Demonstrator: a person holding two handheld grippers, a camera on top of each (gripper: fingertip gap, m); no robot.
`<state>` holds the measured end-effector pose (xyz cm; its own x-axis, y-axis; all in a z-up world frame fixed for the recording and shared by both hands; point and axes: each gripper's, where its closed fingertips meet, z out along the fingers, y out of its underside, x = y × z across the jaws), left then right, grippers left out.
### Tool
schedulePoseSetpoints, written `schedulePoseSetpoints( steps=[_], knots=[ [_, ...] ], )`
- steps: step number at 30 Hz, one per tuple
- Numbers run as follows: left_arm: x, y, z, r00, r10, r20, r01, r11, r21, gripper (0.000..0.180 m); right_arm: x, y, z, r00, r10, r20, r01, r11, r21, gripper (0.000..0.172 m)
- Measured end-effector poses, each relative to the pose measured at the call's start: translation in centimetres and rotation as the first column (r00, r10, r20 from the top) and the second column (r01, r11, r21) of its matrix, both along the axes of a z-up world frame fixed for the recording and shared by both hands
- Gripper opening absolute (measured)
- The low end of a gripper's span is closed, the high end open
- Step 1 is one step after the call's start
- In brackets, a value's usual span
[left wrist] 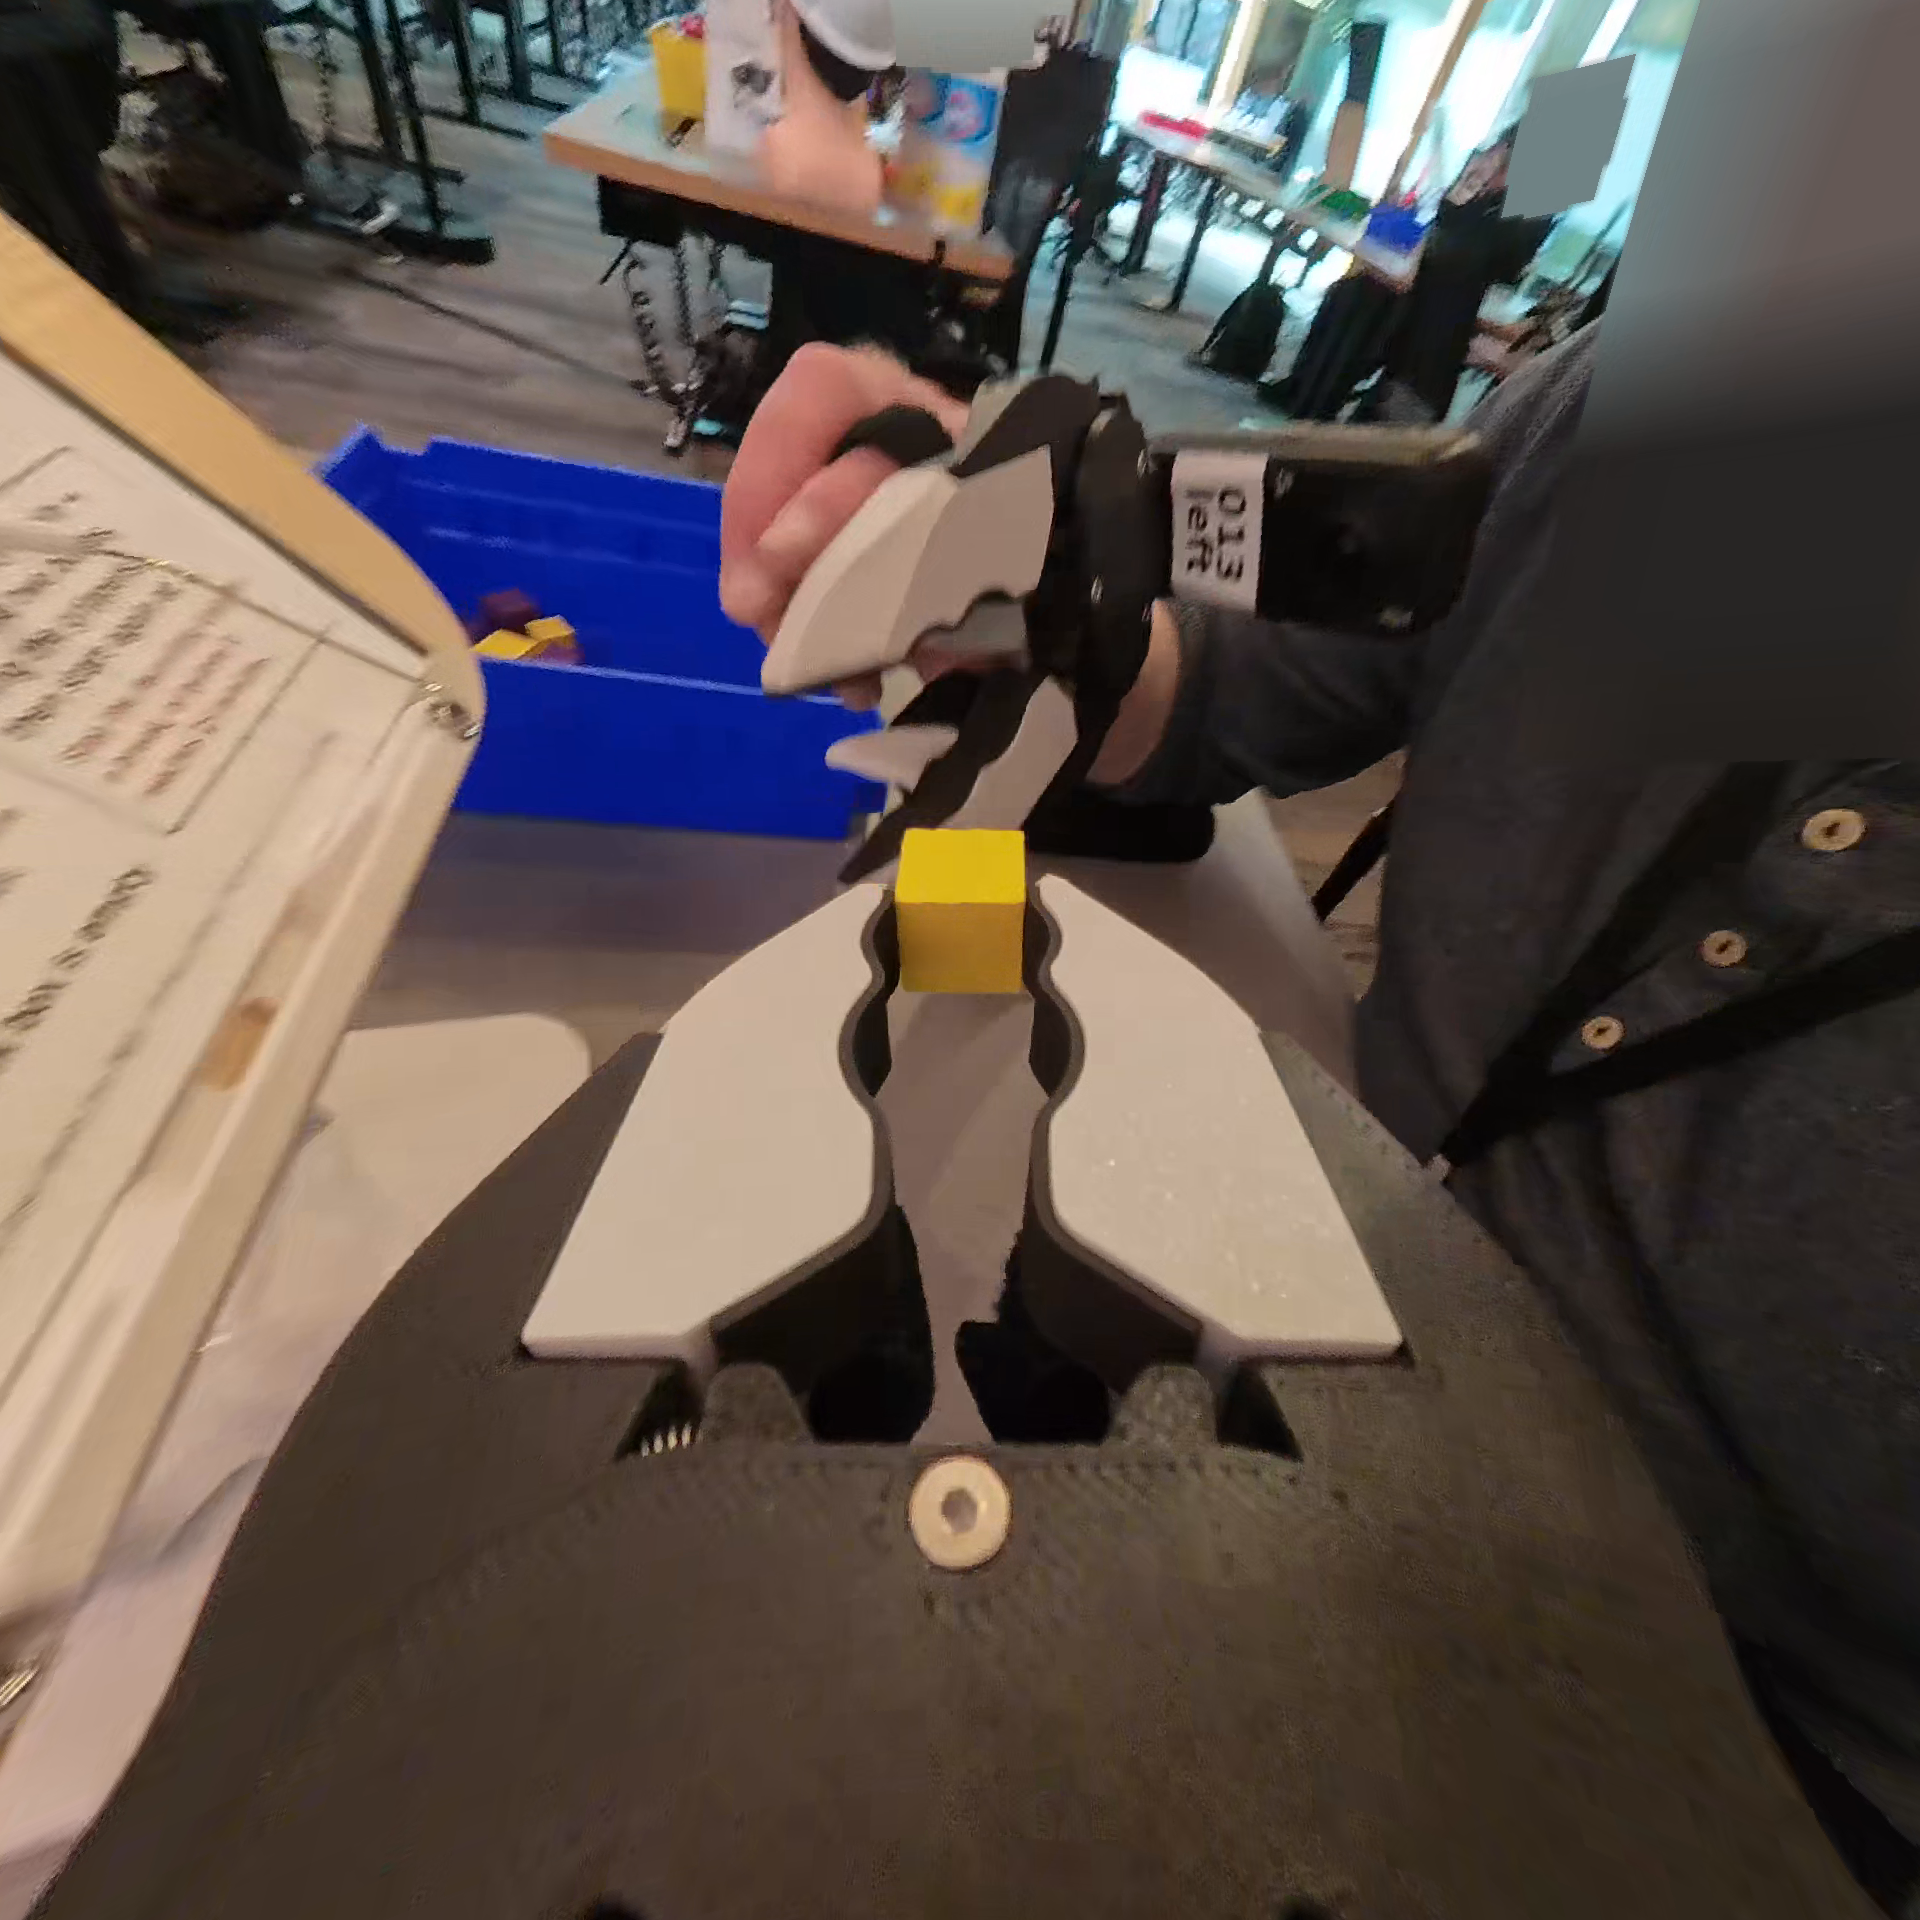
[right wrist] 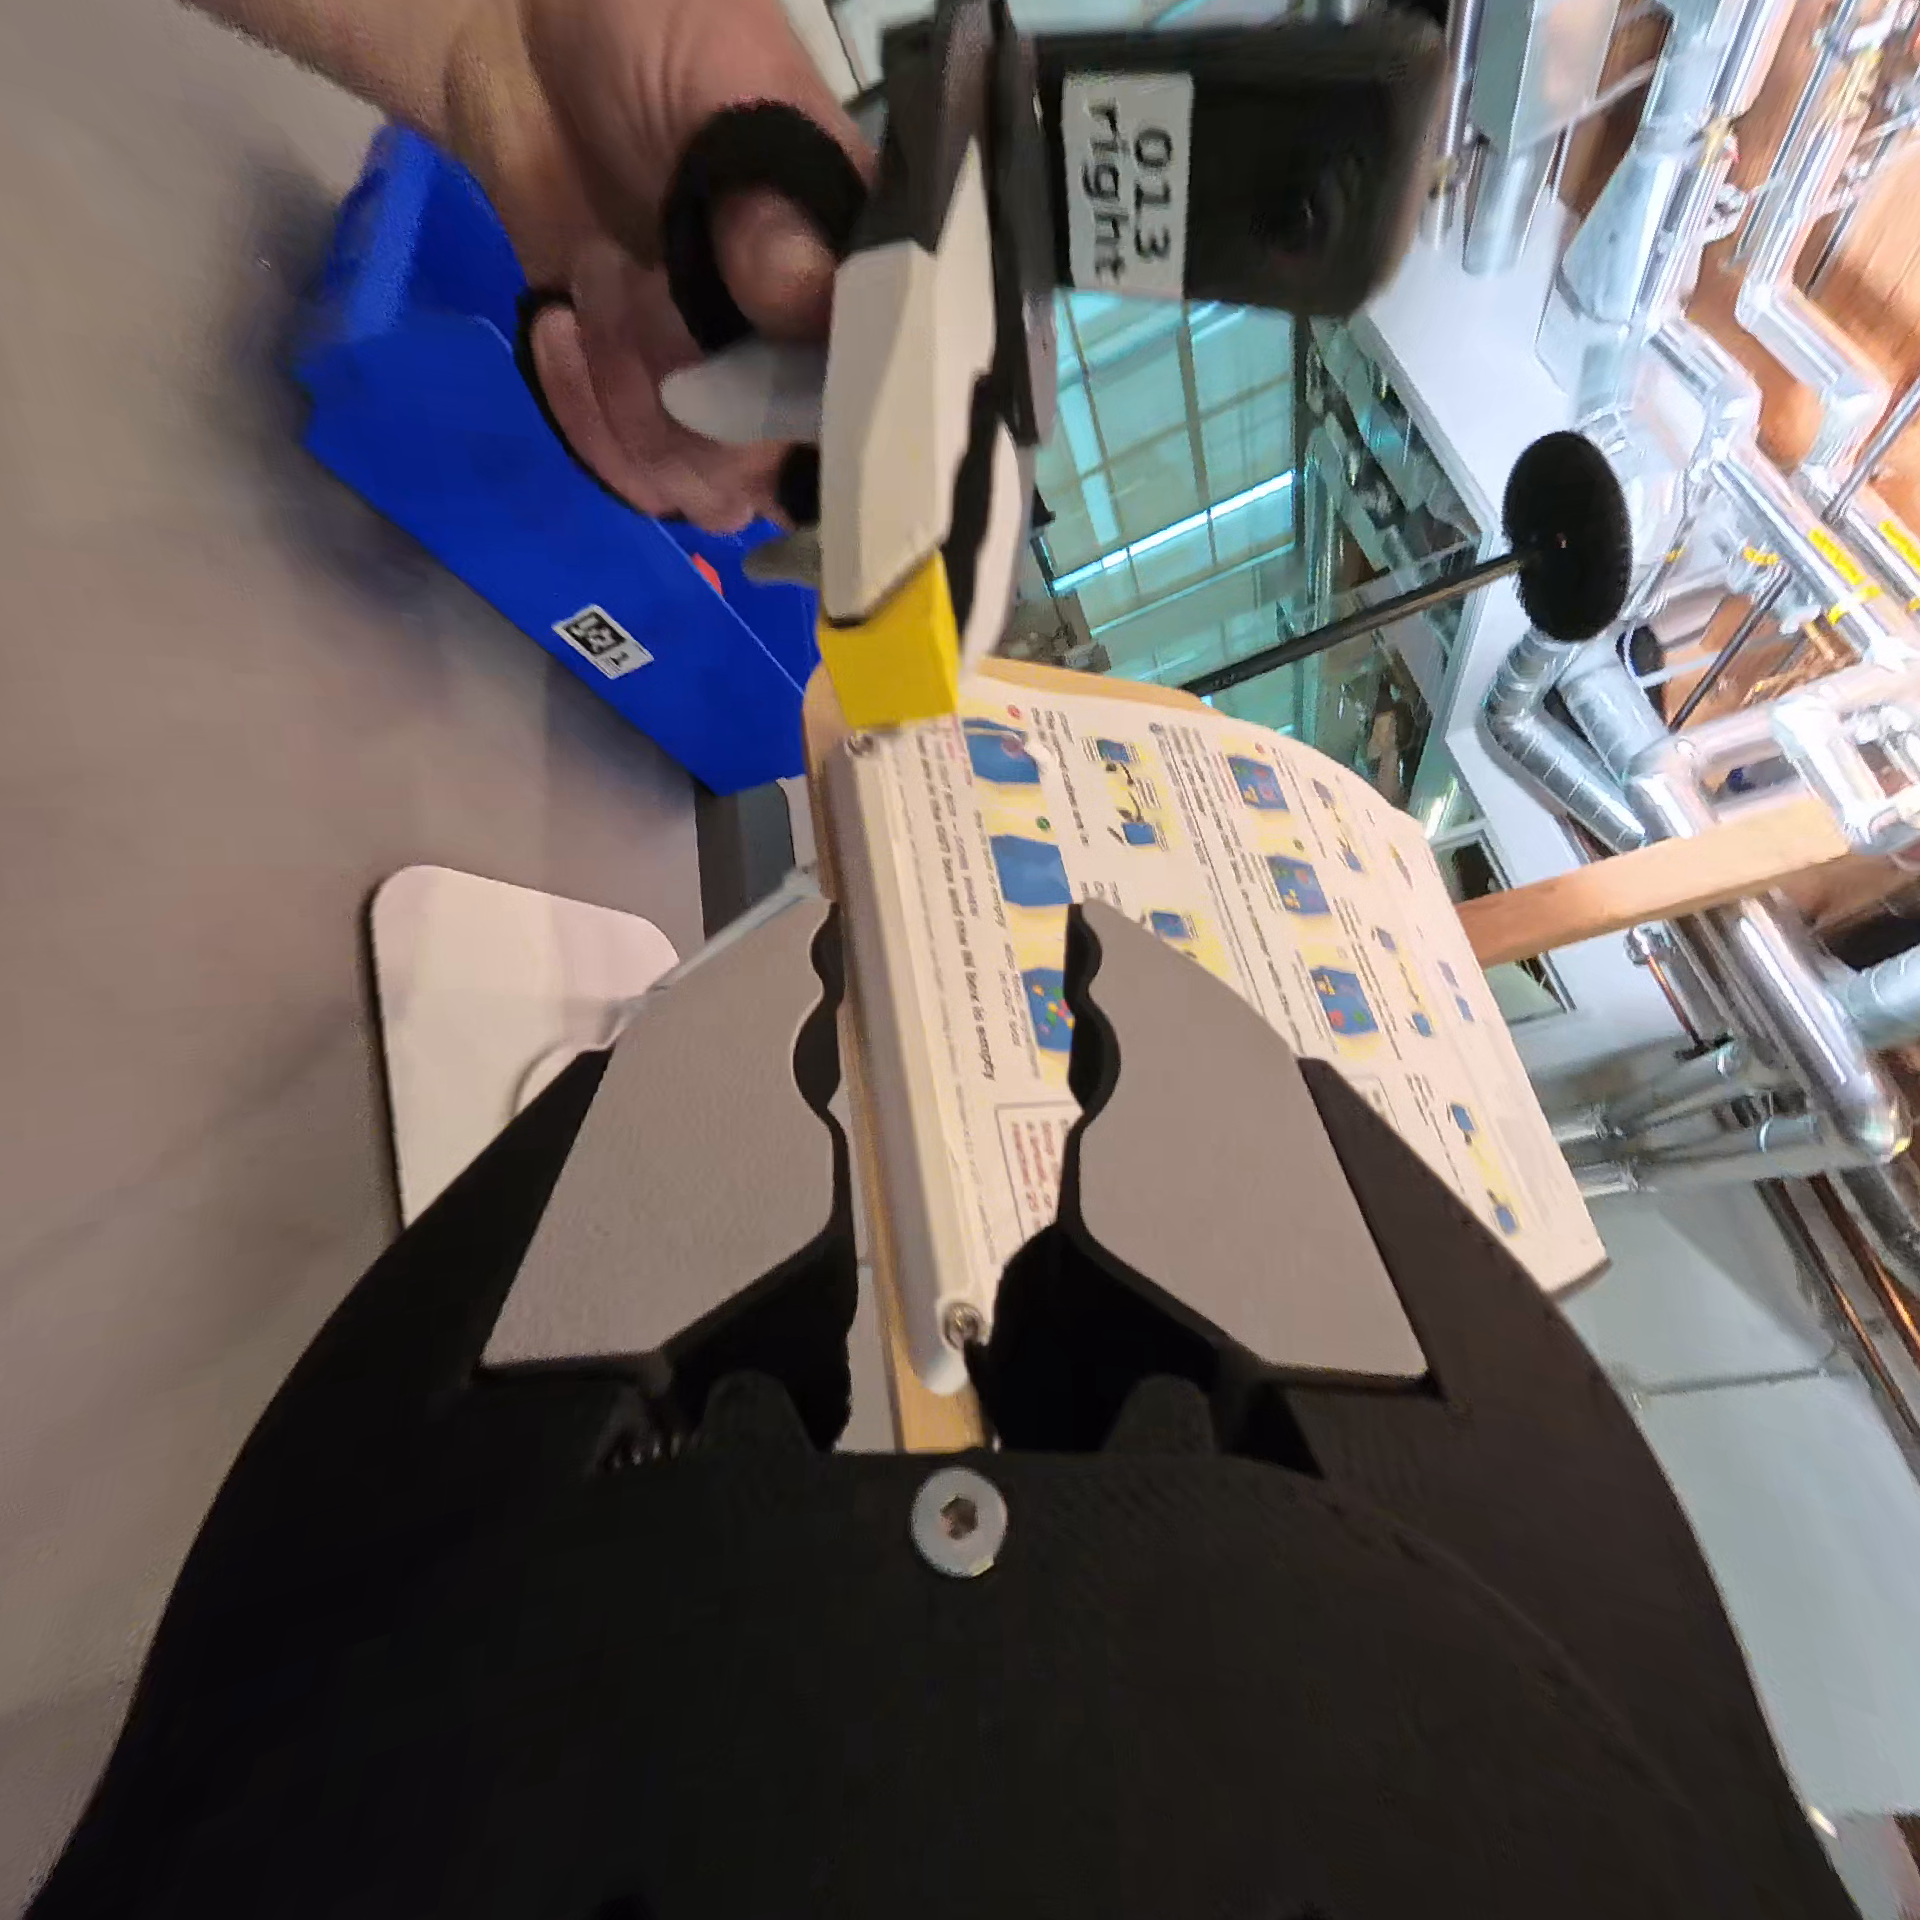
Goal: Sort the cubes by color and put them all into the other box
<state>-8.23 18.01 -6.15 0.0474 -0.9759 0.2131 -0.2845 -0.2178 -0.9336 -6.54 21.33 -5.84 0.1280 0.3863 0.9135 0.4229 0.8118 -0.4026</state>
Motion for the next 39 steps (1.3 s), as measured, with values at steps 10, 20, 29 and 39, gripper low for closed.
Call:
schedulePoseSetpoints(
  steps=[10,20,29,39],
  knots=[
    [2.5,-0.7,-0.7,0.995,-0.061,0.084,0.068,0.994,-0.081,0.023,-1.4,-2.2,-0.5,0.998,0.054,-0.019,-0.053,0.997,0.055,0.032],
    [2.6,-0.2,-0.3,0.992,-0.036,0.120,0.047,0.994,-0.094,0.027,-0.6,-1.7,0.0,0.999,0.038,-0.010,-0.037,0.997,0.067,0.022],
    [-1.1,1.9,2.0,0.986,0.112,0.124,-0.116,0.993,0.024,0.001,14.3,12.9,3.3,0.887,-0.462,-0.019,0.451,0.875,-0.177,0.022],
    [-0.9,2.4,0.3,0.990,0.134,0.034,-0.136,0.988,0.070,0.000,30.0,21.5,-7.7,0.478,-0.764,0.434,0.874,0.362,-0.325,0.051]
  ],
)
